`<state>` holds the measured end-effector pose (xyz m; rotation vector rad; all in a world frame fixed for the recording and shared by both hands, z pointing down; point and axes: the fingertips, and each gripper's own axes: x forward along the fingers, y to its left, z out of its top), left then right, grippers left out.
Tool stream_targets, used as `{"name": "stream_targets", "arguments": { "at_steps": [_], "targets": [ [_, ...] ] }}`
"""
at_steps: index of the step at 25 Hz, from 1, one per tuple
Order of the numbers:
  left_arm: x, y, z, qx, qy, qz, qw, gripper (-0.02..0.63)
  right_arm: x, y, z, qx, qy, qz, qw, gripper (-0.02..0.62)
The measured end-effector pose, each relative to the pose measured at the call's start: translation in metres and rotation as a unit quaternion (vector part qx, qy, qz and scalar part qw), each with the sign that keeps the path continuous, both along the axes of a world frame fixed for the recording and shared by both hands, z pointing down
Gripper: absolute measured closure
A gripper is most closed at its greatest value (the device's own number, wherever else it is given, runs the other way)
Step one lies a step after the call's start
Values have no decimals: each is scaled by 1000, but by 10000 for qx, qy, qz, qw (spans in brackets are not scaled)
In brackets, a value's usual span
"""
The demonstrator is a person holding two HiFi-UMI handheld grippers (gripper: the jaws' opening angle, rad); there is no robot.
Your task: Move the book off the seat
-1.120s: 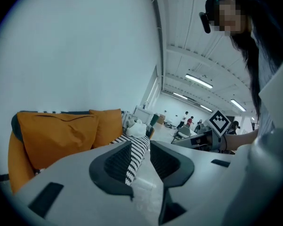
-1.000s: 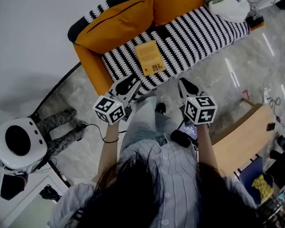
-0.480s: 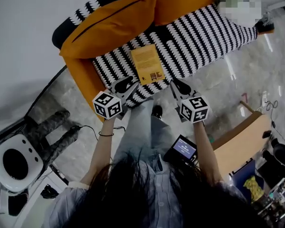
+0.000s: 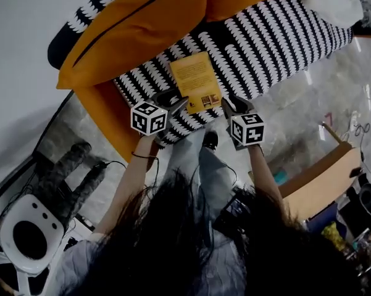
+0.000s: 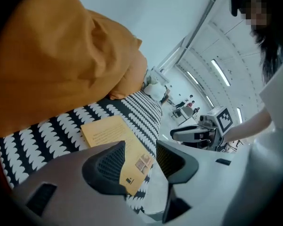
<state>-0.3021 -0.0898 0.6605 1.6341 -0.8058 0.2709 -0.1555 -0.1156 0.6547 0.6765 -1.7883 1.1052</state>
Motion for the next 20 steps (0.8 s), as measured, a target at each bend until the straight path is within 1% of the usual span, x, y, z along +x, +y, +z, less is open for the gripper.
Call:
{"name": "stream_targets", "arguments": {
  "at_steps": [1,3,5,6,8,10,13,15,16,17,18,20],
  "targets": [
    [2,2,11,-108,-4,102,9999,407,1,3,9,-71,69,6,10000,484],
    [3,5,32,-337,-132,227,9991,394,0,11,24,-270,127,78,9995,456],
    [-2,7,54,-575,-269,169,9978,372,-3,18,39,-437,155,130,9988,444],
    [-5,8,64,-696,-277,85,9972,368,-4,21,47,-488,179,133,9986,439],
    [-8,10,81,-927,-195,-93,9955,365,-4,29,62,-571,258,117,9980,431],
    [-9,13,96,-1086,-107,-149,9939,365,-1,36,77,-648,372,118,9971,418],
    [-6,18,114,-1229,-91,-11,9924,365,8,41,95,-783,505,247,9953,402],
    [4,36,121,-1358,-91,80,9907,365,19,55,98,-850,527,417,9941,393],
    [9,44,126,-1369,-123,96,9905,365,25,62,104,-819,494,490,9942,390],
    [11,47,135,-1280,-213,85,9915,365,27,63,115,-702,386,538,9953,388],
    [8,41,148,-1074,-370,53,9935,365,22,56,134,-492,188,558,9971,388],
    [-9,13,174,-486,-778,-12,9958,365,1,28,176,49,-331,525,9981,388]
  ]
}}
